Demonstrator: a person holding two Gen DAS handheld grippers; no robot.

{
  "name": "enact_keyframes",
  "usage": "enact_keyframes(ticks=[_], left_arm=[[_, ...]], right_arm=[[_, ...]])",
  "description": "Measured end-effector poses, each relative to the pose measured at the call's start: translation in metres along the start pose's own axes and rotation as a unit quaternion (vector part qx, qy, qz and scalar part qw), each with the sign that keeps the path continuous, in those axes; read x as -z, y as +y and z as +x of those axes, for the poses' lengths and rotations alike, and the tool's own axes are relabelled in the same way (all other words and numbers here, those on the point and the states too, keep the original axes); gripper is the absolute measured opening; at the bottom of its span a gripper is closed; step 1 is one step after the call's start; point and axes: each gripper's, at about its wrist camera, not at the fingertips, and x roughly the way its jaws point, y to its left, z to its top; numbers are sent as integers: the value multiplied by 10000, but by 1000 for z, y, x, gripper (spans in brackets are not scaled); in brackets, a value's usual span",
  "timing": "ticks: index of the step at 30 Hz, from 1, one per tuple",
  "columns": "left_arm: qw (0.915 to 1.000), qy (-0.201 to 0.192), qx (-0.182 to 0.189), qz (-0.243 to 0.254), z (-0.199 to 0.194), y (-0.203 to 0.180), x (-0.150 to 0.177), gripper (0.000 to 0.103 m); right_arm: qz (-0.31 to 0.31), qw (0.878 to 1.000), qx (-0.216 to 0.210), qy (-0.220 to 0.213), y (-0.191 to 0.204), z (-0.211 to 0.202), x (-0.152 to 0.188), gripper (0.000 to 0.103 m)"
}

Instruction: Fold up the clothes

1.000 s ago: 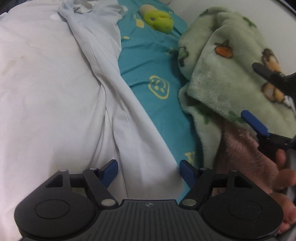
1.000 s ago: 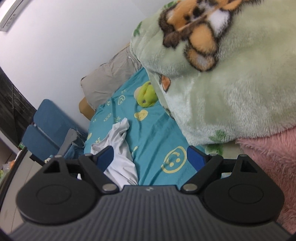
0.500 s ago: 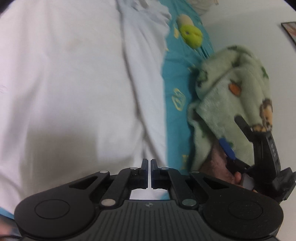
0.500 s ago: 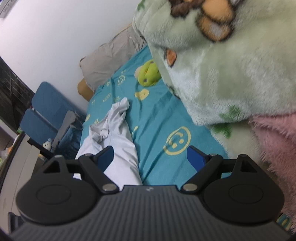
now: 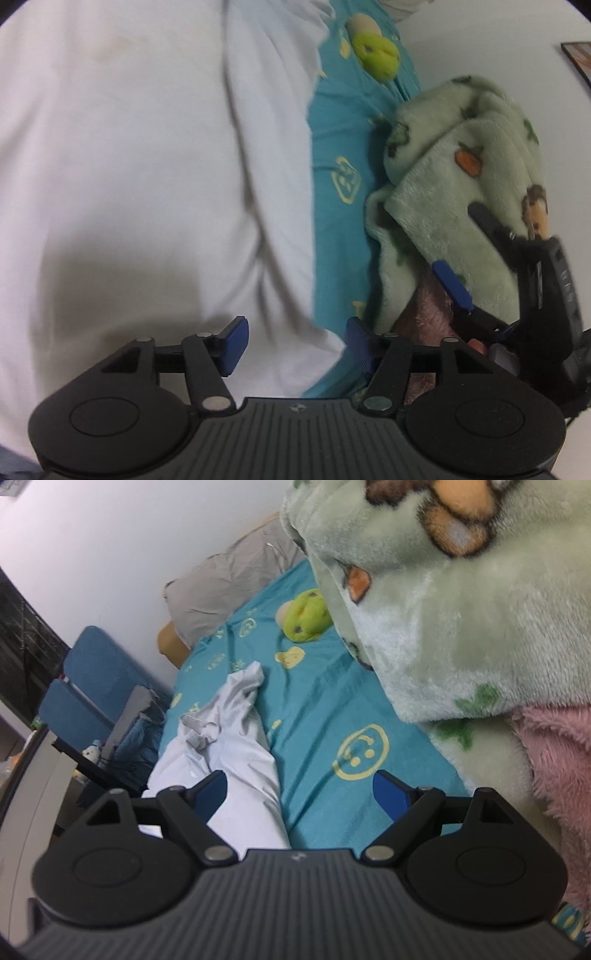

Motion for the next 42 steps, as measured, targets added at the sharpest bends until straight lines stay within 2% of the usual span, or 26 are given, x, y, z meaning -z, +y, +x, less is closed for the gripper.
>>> enact_keyframes(ticks=[2, 3, 4, 5, 6, 7, 9, 12, 15, 17, 20, 22, 26, 28, 29, 31, 33, 36, 39, 40, 42], left_arm=[[9999, 64, -105, 112, 22, -12, 2, 60], [9995, 82, -204, 229, 30, -15, 3, 55], [9987, 83, -355, 349, 37, -18, 3, 38], [9977, 96, -514, 430, 40, -19, 4, 27], [9975, 116, -579, 382, 39, -18, 4, 6], [9974, 136, -632, 320, 37, -16, 4, 6], [9992, 162, -331, 134, 21, -13, 2, 5], [9996, 222, 75, 174, -7, -15, -5, 5], [9993, 302, 216, 31, -35, 4, -19, 4], [9995, 275, -4, 182, -47, 21, -29, 5], [9936, 47, -962, 599, -58, 47, -39, 6], [9888, -1, -1304, 720, -59, 63, -40, 9], [9834, -276, -1237, 1295, -65, 56, -26, 28], [9702, -558, -1360, 1924, -71, 35, -12, 46], [9600, -734, -1422, 2298, -74, 22, -4, 47], [9353, -978, -1460, 3071, -75, -3, 16, 59], [9051, -1086, -1389, 3869, -69, -27, 40, 62], [8671, -705, -1257, 4768, -38, -50, 70, 62], [8364, -197, -1301, 5322, -9, -48, 99, 56], [8301, -81, -1327, 5415, 0, -48, 103, 52], [8237, -25, -1484, 5472, 18, -47, 105, 47]], right_arm=[[-96, 9999, 32, -56, 2, -1, -1, 88], [-122, 9999, 53, -69, 2, -1, -1, 88], [-114, 9999, 59, -58, 0, -1, -1, 88], [-105, 9999, 66, -47, -1, -1, -2, 88], [-75, 9999, 62, -31, -2, -1, -2, 88], [-18, 10000, 42, -8, -5, 0, -2, 88], [99, 9999, 26, 21, -9, 0, -2, 88], [223, 9997, 19, 51, -13, 2, -2, 88], [244, 9996, -20, 116, -13, 4, -1, 88], [208, 9997, -18, 151, -10, 6, 1, 88], [136, 9997, -13, 201, -6, 7, 2, 88], [99, 9997, -1, 227, -4, 8, 4, 88], [50, 9996, 57, 270, -2, 10, 6, 88], [25, 9996, 68, 279, -1, 11, 6, 88], [9, 9996, 75, 286, 0, 12, 6, 88], [-30, 9995, 75, 301, 2, 13, 7, 88], [-51, 9995, 57, 313, 3, 14, 7, 88], [-34, 9996, 37, 274, 3, 12, 6, 88], [21, 9997, 23, 233, 1, 9, 4, 88], [42, 9997, 26, 232, 0, 9, 4, 88], [74, 9997, 21, 248, -1, 9, 4, 88]])
